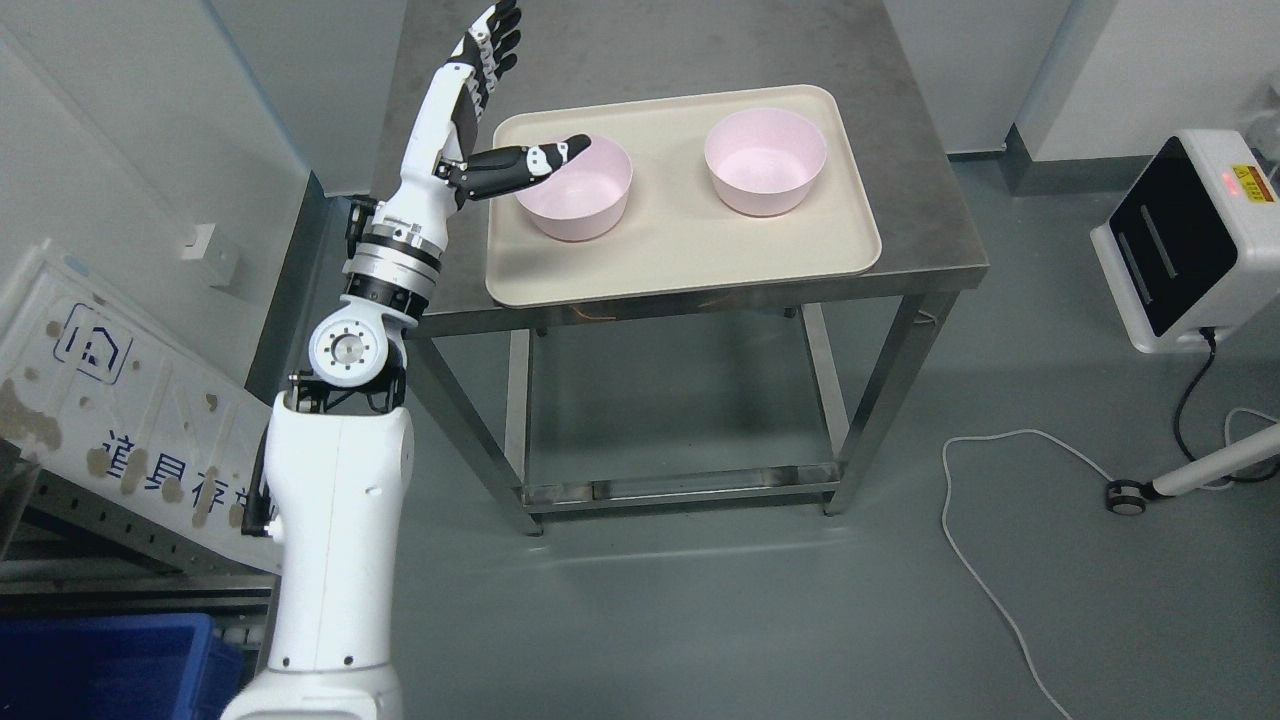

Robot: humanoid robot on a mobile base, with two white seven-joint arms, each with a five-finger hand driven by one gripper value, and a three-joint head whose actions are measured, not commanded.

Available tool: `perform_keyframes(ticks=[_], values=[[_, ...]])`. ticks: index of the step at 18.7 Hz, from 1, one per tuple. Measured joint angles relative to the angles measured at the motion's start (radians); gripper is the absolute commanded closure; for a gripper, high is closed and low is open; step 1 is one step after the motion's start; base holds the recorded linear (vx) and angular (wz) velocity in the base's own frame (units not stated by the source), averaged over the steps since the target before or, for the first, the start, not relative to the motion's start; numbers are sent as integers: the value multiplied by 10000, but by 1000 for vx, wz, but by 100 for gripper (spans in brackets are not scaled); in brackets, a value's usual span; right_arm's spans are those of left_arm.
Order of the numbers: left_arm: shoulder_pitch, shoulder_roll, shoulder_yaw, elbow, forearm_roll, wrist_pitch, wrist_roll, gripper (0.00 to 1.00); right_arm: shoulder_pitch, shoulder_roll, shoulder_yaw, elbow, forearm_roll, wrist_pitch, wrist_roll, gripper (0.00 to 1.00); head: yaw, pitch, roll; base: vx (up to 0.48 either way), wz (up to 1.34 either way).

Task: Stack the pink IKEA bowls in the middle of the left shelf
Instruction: 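Reach the left hand down to the pink bowl nearer the left arm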

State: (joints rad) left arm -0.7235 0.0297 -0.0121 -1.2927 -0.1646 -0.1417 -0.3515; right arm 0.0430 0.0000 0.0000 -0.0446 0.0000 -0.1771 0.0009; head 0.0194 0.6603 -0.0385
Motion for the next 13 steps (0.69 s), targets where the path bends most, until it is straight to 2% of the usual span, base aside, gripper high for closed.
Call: perform_keyframes(ticks=[3,6,10,13], values=[[-1370,137,-227,1214,-1313,2,-591,4,-1,0,0,0,0,0,-42,0,0,0,0,0,0],[-2319,228,-616,2202,-2114,-48,-745,12,-1,0,0,0,0,0,-15,0,0,0,0,0,0],[-3125,279,-1070,3601,-3232,-81,-812,19,-1,0,0,-1,0,0,25,0,0,0,0,0,0],[-3431,309,-1430,4362,-3782,-82,-837,21,-1,0,0,0,0,0,30,0,0,0,0,0,0]])
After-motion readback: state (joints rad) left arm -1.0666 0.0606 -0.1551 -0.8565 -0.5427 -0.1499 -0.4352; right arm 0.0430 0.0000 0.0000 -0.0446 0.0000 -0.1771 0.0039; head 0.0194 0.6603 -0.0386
